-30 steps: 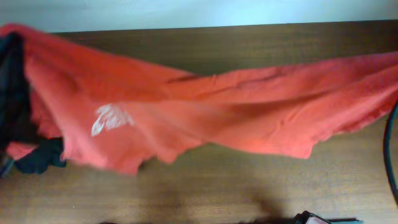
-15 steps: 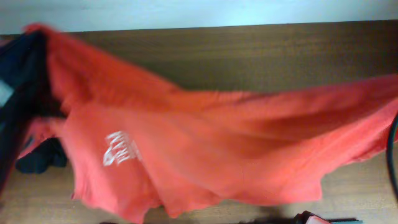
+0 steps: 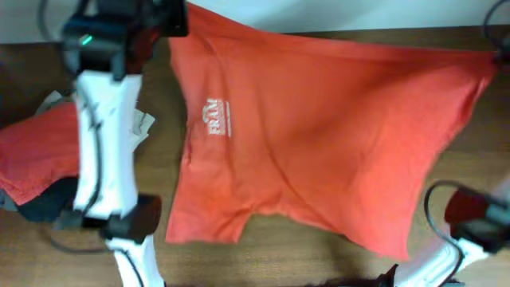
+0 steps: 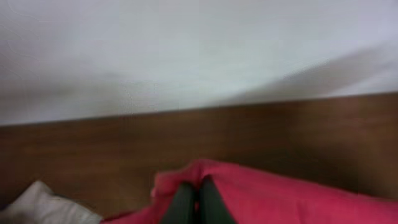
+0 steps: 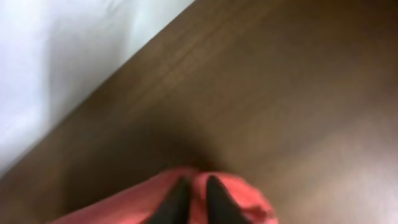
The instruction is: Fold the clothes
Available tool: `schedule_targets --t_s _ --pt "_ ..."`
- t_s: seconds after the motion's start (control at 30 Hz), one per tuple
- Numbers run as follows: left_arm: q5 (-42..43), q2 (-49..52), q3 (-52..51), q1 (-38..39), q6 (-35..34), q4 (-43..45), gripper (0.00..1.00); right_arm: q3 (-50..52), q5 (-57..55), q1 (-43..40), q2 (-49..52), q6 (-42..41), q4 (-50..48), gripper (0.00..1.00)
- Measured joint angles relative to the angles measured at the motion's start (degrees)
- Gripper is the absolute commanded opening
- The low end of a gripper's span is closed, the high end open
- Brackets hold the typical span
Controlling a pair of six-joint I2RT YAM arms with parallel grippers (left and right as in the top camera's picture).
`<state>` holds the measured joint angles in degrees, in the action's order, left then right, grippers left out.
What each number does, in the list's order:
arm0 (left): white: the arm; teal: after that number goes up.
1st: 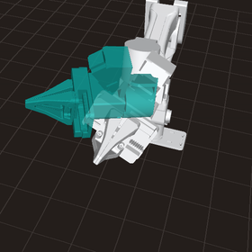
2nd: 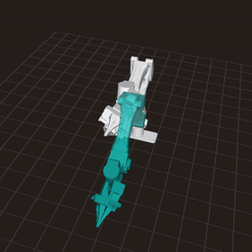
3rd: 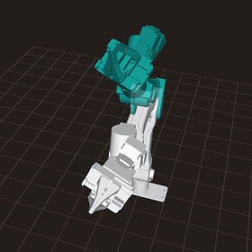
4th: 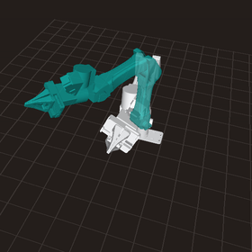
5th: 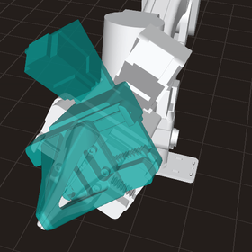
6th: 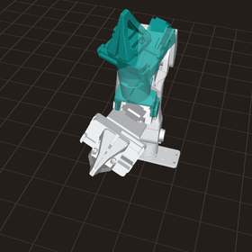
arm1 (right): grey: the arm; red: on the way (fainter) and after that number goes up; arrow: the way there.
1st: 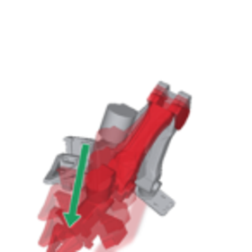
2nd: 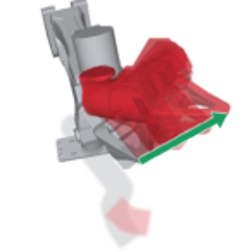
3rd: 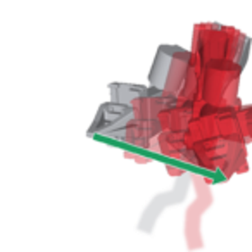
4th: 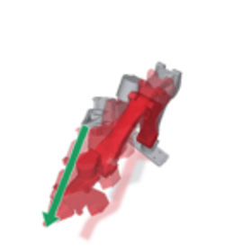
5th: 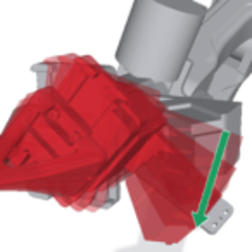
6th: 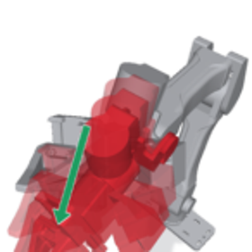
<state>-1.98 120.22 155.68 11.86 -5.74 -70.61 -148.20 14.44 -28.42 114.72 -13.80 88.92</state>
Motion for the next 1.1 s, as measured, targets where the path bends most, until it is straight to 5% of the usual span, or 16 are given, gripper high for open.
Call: schedule_targets --t_s 0.03,0.07,0.17,0.43,0.63,0.8,0.87,0.93,1.1 --pt "-0.04 2.38 0.00 0.00 0.13 2.10 0.16 0.00 -0.02 0.66 2.23 0.61 -2.23 0.61" --pt "-0.15 4.87 0.00 0.00 0.26 4.07 0.51 0.02 -0.02 1.38 4.46 0.61 -4.37 0.66" --pt "-0.85 11.80 -0.02 -0.04 1.29 10.14 0.99 0.02 -0.02 3.32 10.69 1.16 -10.05 0.75" --pt "-5.14 19.17 -0.83 -1.81 1.75 10.01 0.99 0.46 0.02 4.15 15.30 3.63 -8.33 0.75" --pt "-6.08 15.63 -0.46 -4.26 1.92 -2.62 0.95 0.44 -0.02 4.11 12.07 5.05 2.08 0.74" --pt "-6.23 13.05 -0.02 -3.26 3.21 -15.17 0.55 0.83 -0.02 7.34 10.78 6.62 8.00 0.71" --pt "-6.10 12.94 0.15 -2.58 3.54 -19.71 0.51 2.32 0.00 9.60 10.69 6.80 8.04 0.71" --pt "-5.92 13.00 0.15 -1.95 3.56 -23.39 0.29 4.66 -0.02 12.57 10.69 7.04 8.04 0.67" --pt "-5.11 13.03 0.15 -1.25 3.87 -26.01 0.27 7.65 0.00 19.76 10.69 8.90 8.07 0.67"
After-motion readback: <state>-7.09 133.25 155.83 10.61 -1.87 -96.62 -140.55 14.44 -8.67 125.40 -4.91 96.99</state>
